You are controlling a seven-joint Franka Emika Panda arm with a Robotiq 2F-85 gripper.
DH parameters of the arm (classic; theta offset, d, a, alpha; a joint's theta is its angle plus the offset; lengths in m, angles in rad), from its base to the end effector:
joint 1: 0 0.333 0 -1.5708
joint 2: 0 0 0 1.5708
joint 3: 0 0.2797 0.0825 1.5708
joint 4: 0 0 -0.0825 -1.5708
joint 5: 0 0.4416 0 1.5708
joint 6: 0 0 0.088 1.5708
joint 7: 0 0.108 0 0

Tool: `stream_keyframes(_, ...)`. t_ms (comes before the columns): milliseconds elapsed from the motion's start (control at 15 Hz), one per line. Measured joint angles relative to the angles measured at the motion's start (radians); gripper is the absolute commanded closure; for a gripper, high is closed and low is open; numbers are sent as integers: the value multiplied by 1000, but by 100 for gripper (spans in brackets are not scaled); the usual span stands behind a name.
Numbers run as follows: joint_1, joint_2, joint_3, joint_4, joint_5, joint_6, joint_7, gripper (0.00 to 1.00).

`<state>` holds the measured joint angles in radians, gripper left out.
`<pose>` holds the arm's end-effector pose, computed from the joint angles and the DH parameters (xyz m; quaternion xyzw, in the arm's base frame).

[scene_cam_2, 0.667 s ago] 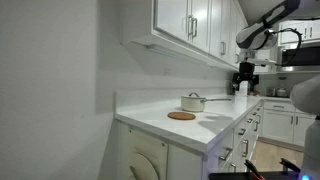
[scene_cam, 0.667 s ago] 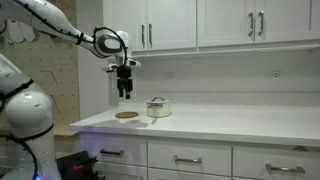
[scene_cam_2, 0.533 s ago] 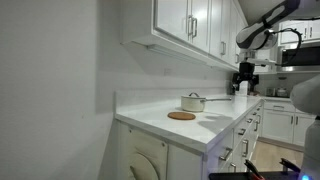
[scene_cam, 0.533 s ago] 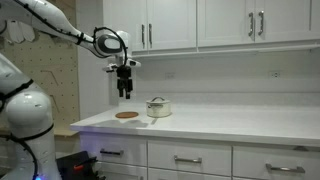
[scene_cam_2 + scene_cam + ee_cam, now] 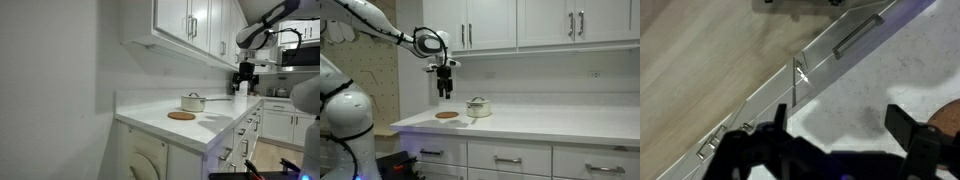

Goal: Open the top right cupboard door

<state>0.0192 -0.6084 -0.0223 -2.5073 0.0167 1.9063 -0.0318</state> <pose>0.4413 0.0003 0.4381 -0.9998 -0.0136 -0.0038 0.0142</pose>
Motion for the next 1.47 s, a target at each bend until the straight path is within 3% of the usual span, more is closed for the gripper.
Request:
stream_keyframes(267, 2, -5, 0, 2, 7, 24, -5, 0)
stream_keyframes(867, 56, -167, -10, 15, 22, 278, -127, 0)
stream_keyframes(1133, 114, -252, -64, 41, 69, 368, -207, 0)
stream_keyframes(1467, 238, -317, -134, 108, 161, 415, -318, 0)
